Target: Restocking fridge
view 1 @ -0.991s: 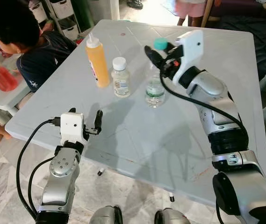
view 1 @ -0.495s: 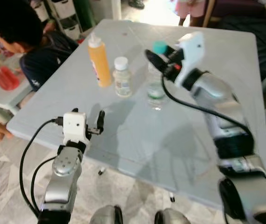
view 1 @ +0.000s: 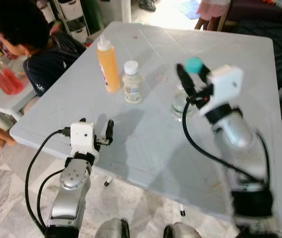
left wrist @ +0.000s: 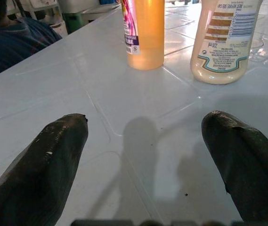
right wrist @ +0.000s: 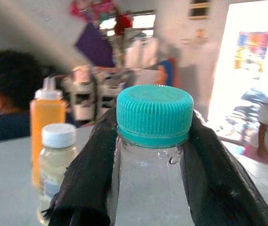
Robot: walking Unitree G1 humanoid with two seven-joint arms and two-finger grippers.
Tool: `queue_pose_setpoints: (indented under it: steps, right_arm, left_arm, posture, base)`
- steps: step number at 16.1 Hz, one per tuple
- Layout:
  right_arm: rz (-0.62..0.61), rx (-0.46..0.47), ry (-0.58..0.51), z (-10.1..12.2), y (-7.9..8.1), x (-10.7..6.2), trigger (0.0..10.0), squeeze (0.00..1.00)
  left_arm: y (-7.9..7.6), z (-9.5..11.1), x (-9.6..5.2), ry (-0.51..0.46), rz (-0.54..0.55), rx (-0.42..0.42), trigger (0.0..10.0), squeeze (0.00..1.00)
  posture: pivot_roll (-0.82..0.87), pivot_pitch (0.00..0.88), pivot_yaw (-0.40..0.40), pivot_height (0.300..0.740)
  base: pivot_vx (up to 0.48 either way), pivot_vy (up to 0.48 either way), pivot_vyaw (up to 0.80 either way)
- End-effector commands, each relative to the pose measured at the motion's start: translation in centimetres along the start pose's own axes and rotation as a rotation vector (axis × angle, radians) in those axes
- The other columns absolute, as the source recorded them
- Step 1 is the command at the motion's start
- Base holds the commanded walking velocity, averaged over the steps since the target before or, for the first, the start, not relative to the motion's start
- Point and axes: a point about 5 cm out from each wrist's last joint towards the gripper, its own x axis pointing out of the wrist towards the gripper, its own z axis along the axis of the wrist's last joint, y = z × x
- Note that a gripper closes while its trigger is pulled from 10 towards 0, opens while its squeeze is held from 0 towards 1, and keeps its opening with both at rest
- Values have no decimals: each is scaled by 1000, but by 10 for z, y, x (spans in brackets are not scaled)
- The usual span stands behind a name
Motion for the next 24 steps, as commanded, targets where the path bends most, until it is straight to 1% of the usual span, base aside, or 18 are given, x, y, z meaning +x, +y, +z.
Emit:
queue_pose_setpoints:
  steps: [1,2,4,6,7,8,9,10,11,14,16,17,18,19,22,24]
  right_arm:
    - [-4,-13,73,-11,7,-7,10000,0]
    - [-11,-6,79,-11,10,-11,10000,0]
    - [15,-41,74,-8,15,-17,10000,0]
    - [39,-57,135,-12,15,-22,10000,0]
    - [27,-40,150,-12,13,-23,10000,0]
    - [-25,30,153,-10,7,-18,10000,0]
    - [-80,128,152,-5,2,-10,10000,0]
    - [-118,189,168,-2,-3,-4,10000,0]
    - [-167,235,181,6,-10,4,10000,0]
    - [-184,283,201,17,-11,10,10000,0]
    - [-155,265,214,25,-8,15,10000,0]
    - [-133,266,244,26,-7,16,10000,0]
    - [-134,258,273,21,-7,12,10000,1000]
    - [-132,259,299,16,-7,9,10000,1000]
    - [-101,193,359,0,-4,-1,10000,1000]
    - [-65,177,349,-1,-1,-2,10000,1000]
  left_arm:
    - [4,-6,-3,30,10,11,10000,0]
    - [4,-7,-2,35,4,17,10000,0]
    - [3,-6,2,29,3,21,10000,0]
    - [4,-4,5,23,15,24,10000,0]
    - [5,-6,5,34,19,29,10000,0]
    - [3,-7,5,38,12,33,10000,0]
    - [2,-7,5,40,4,35,10000,0]
    - [1,-8,5,46,-5,48,10000,0]
    - [2,-8,5,46,-3,49,10000,0]
    - [1,-9,7,51,-13,53,10000,0]
    - [0,-9,8,53,-16,53,10000,0]
    - [-1,-10,8,56,-20,55,10000,0]
    - [-2,-11,9,59,-24,58,10000,0]
    - [-2,-11,9,59,-25,58,10000,0]
    - [0,-11,8,57,-19,57,10000,0]
    - [0,-12,8,62,-16,62,10000,0]
  posture:
    - [-43,94,92,740]
    - [-47,94,91,740]
    - [-52,91,83,740]
    - [-53,89,79,740]
    - [-55,89,80,740]
    - [-55,88,82,740]
    - [-52,88,83,740]
    - [-52,88,84,740]
    - [-54,89,86,740]
    - [-62,91,91,740]
    - [-68,92,94,740]
    - [-72,93,94,740]
    - [-72,93,94,740]
    - [-70,93,93,740]
    - [-68,97,91,740]
    - [-65,98,90,740]
  base:
    - [0,0,0]
    - [0,0,0]
    - [0,0,0]
    - [0,0,0]
    - [0,0,0]
    - [0,0,0]
    - [0,0,0]
    - [0,0,0]
    - [0,0,0]
    - [0,0,0]
    - [0,0,0]
    - [0,0,0]
    - [0,0,0]
    - [0,0,0]
    - [0,0,0]
    - [0,0,0]
